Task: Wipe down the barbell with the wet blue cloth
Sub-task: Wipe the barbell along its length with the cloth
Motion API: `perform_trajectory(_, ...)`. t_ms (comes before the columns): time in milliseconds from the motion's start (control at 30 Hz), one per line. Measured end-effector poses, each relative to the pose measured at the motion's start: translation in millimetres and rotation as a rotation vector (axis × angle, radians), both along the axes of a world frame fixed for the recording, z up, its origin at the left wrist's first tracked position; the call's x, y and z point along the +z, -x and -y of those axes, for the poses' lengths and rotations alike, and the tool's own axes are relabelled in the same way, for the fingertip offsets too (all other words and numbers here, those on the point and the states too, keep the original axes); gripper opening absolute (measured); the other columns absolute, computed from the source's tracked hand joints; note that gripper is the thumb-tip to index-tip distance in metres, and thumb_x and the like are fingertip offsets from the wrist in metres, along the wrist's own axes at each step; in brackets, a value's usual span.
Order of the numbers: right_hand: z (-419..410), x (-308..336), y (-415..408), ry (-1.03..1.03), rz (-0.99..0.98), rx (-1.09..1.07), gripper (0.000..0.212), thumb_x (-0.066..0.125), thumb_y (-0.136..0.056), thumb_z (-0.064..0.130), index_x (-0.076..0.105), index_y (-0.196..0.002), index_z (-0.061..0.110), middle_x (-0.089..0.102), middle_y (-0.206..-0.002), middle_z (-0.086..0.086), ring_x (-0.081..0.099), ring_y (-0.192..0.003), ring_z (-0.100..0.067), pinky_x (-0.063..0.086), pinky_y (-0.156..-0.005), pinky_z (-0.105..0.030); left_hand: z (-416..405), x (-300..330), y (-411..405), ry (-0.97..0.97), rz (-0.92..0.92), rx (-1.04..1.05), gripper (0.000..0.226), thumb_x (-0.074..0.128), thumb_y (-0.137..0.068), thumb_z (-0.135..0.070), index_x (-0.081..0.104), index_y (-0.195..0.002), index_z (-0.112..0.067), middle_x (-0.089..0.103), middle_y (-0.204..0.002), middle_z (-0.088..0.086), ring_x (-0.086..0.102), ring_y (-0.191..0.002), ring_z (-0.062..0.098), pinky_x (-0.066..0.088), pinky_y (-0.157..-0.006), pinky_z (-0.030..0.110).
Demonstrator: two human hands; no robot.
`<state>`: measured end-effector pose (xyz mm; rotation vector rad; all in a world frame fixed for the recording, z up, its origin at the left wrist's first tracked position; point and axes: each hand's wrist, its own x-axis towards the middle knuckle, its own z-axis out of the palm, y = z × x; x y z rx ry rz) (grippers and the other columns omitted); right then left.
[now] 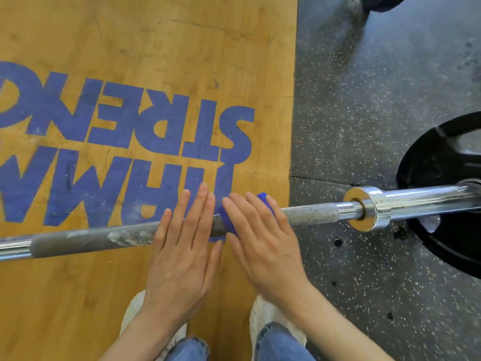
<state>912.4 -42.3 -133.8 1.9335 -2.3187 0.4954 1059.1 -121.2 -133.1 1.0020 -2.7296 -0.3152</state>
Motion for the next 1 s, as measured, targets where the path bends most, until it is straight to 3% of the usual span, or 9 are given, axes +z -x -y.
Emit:
perform_trajectory(100,-16.8,-0.1,22.1,0.005,-0.053,-0.043,0.045,0.031,-0.110,0.031,0.051,-0.144,0.010,0.055,-0.146,-0.005,0.046,-0.139,-0.027,0.025,-0.122,-0.044,2.8,0.9,1.9,0.001,0.013,-0.010,0.063,0.034,-0.103,-0.034,0.026,-0.159,-0.006,0.019,-0.168,0.007,0.012,-0.157,0.026,0.002,-0.127,0.039)
perform_trajectory(200,3.6,0.9,-1.2,0.021,0.045,-0.135,0.045,0.030,-0.109,0.028,0.057,-0.139,0.009,0.057,-0.143,-0.004,0.047,-0.138,-0.026,0.024,-0.122,-0.047,5.0,-1.7,5.1,0.021,0.023,-0.003,0.062,0.035,-0.103,-0.034,0.028,-0.159,-0.006,0.021,-0.168,0.007,0.014,-0.156,0.026,0.004,-0.127,0.039)
perform_trajectory(333,4.7,0.6,16.5,0.011,-0.010,0.004,0.045,0.030,-0.110,0.029,0.056,-0.141,0.010,0.056,-0.145,-0.005,0.049,-0.138,-0.026,0.025,-0.122,-0.043,12.0,-0.7,7.0,0.024,0.016,0.002,0.060,0.032,-0.105,-0.033,0.027,-0.159,-0.007,0.023,-0.168,0.007,0.014,-0.156,0.025,0.005,-0.127,0.039)
perform_trajectory(500,8.4,1.5,14.1,0.035,0.058,-0.186,0.044,0.032,-0.108,0.027,0.056,-0.141,0.010,0.056,-0.146,-0.003,0.042,-0.141,-0.026,0.018,-0.124,-0.047,16.9,-1.4,12.7,0.036,0.027,0.000,0.060,0.032,-0.105,-0.033,0.028,-0.159,-0.008,0.023,-0.167,0.005,0.018,-0.156,0.026,0.007,-0.127,0.040)
perform_trajectory(667,13.6,-0.6,23.6,0.027,0.010,0.013,0.044,0.030,-0.110,0.028,0.053,-0.143,0.011,0.053,-0.149,-0.004,0.042,-0.143,-0.025,0.018,-0.125,-0.042,21.9,-1.0,13.4,0.024,0.029,0.004,0.059,0.030,-0.106,-0.034,0.028,-0.159,-0.009,0.024,-0.167,0.004,0.019,-0.155,0.025,0.012,-0.126,0.041)
perform_trajectory(800,12.3,2.0,20.5,0.038,0.081,-0.169,0.045,0.028,-0.110,0.029,0.054,-0.143,0.010,0.053,-0.149,-0.003,0.038,-0.145,-0.026,0.013,-0.126,-0.044,22.2,-2.6,16.6,0.036,0.033,0.009,0.060,0.033,-0.104,-0.033,0.028,-0.159,-0.009,0.024,-0.167,0.004,0.018,-0.156,0.024,0.010,-0.126,0.041)
perform_trajectory(933,20.0,0.3,18.3,0.034,0.068,-0.042,0.045,0.029,-0.110,0.028,0.055,-0.141,0.010,0.054,-0.148,-0.003,0.041,-0.144,-0.025,0.017,-0.125,-0.044,25.3,-3.3,16.2,0.058,0.035,0.017,0.059,0.033,-0.105,-0.033,0.030,-0.159,-0.010,0.024,-0.167,0.003,0.020,-0.155,0.024,0.010,-0.126,0.040)
perform_trajectory(1000,6.9,0.0,39.1,0.034,0.040,-0.092,0.046,0.026,-0.111,0.030,0.054,-0.143,0.011,0.053,-0.149,-0.004,0.039,-0.145,-0.026,0.015,-0.125,-0.043,26.5,-1.4,18.5,0.055,0.033,0.023,0.059,0.033,-0.105,-0.034,0.031,-0.158,-0.010,0.026,-0.167,0.003,0.022,-0.155,0.024,0.010,-0.126,0.040)
